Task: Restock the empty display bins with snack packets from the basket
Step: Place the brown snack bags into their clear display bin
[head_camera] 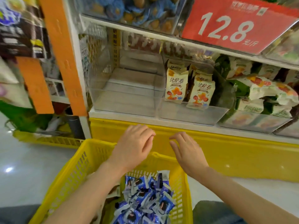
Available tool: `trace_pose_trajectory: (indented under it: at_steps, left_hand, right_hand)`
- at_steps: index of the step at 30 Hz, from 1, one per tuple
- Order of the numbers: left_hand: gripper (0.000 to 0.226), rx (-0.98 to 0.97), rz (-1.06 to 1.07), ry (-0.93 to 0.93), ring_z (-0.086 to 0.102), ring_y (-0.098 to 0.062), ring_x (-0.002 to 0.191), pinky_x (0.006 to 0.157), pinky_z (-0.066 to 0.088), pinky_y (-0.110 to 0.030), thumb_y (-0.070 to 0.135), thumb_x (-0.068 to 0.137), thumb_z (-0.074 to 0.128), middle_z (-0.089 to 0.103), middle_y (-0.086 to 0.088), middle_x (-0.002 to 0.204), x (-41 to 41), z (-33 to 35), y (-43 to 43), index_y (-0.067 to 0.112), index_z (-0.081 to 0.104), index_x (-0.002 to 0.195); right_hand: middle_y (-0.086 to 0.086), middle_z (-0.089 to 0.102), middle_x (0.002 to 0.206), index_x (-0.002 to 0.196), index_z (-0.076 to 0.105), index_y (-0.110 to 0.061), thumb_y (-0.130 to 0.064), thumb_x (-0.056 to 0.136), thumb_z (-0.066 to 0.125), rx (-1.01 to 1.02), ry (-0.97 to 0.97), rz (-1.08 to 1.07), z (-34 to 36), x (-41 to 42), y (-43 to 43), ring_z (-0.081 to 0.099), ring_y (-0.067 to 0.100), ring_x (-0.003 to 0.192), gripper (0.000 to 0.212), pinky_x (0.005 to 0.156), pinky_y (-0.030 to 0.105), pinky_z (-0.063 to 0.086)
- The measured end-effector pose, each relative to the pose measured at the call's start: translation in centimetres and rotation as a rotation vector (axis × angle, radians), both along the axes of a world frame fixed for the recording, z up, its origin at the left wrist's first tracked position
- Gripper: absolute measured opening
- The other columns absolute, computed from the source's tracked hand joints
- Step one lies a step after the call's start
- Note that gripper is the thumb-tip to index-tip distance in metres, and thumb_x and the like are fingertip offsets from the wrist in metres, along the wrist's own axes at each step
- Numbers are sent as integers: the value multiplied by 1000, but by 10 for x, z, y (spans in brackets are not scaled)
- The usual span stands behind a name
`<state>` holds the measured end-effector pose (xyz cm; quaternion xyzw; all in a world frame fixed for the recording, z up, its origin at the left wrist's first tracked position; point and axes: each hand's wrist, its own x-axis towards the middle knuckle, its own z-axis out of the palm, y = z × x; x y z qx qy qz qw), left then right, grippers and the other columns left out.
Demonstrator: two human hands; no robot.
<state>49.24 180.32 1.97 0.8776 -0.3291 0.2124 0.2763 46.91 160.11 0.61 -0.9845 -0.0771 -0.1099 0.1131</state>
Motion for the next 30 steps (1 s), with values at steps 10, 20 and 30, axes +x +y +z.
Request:
trace_pose_trajectory:
  at_steps: [10, 20, 30]
  left_hand:
    - [23, -64, 740, 457, 56, -35, 90, 76, 43, -43, -1, 86, 57, 61, -15, 99, -46, -120, 181, 4, 63, 107]
    - [34, -218, 741, 898, 58, -25, 77, 67, 40, -34, 35, 100, 26, 60, -4, 79, -77, -180, 217, 16, 52, 90]
    - [37, -221, 754, 880, 58, -23, 74, 69, 48, -39, 41, 98, 24, 60, -4, 77, -73, -183, 218, 16, 49, 89]
  right_hand:
    - [1, 45, 128, 133, 40, -16, -35, 102, 29, 108, 543, 237, -128, -34, 145, 51, 16, 108, 38, 80, 21, 39]
    - [10, 43, 143, 139, 30, -5, -28, 96, 51, 726, 1058, -160, -214, -39, 240, 44, 23, 130, 53, 107, 35, 38]
    - [1, 60, 126, 126, 49, -15, -40, 87, 63, 694, 1022, -101, -224, -39, 249, 55, 18, 117, 49, 96, 28, 45]
